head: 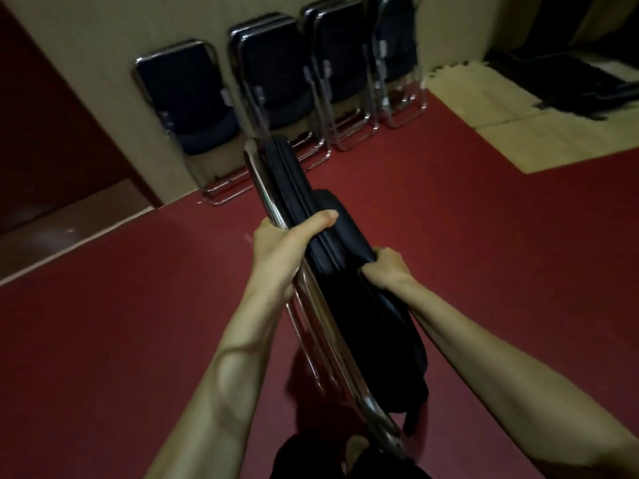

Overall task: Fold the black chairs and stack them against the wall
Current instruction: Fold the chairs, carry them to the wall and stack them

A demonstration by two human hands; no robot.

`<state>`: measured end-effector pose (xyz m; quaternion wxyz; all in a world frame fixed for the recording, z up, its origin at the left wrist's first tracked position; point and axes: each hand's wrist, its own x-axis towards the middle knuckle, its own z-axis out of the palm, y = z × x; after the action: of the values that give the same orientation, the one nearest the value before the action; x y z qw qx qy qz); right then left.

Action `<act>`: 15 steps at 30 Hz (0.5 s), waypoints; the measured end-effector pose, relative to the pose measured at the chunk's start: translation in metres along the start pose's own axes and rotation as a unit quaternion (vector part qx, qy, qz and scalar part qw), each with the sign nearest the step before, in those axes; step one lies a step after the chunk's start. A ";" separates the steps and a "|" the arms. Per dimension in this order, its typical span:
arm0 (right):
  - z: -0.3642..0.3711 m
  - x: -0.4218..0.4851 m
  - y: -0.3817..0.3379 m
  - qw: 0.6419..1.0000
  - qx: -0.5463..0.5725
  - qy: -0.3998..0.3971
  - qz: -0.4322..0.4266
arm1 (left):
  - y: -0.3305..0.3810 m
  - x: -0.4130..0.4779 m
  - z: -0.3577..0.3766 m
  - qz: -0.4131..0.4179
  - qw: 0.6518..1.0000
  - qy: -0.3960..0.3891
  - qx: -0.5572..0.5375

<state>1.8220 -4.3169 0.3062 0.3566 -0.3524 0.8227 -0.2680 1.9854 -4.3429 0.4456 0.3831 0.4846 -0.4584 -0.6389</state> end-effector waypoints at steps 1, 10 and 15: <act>0.009 0.021 -0.020 1.000 -0.008 -0.013 -0.010 | 0.007 0.020 -0.009 -0.001 1.000 0.025 -0.007; 0.102 0.214 -0.186 0.985 -0.095 -0.128 -0.072 | 0.041 0.223 -0.106 -0.016 0.978 0.189 -0.088; 0.148 0.306 -0.269 0.968 -0.157 -0.146 -0.133 | 0.064 0.335 -0.156 -0.037 0.967 0.232 -0.103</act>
<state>1.8889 -4.7449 0.2816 0.3741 -0.5452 0.7395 -0.1263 2.0604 -4.7071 0.4001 0.5034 0.5939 -0.2706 -0.5663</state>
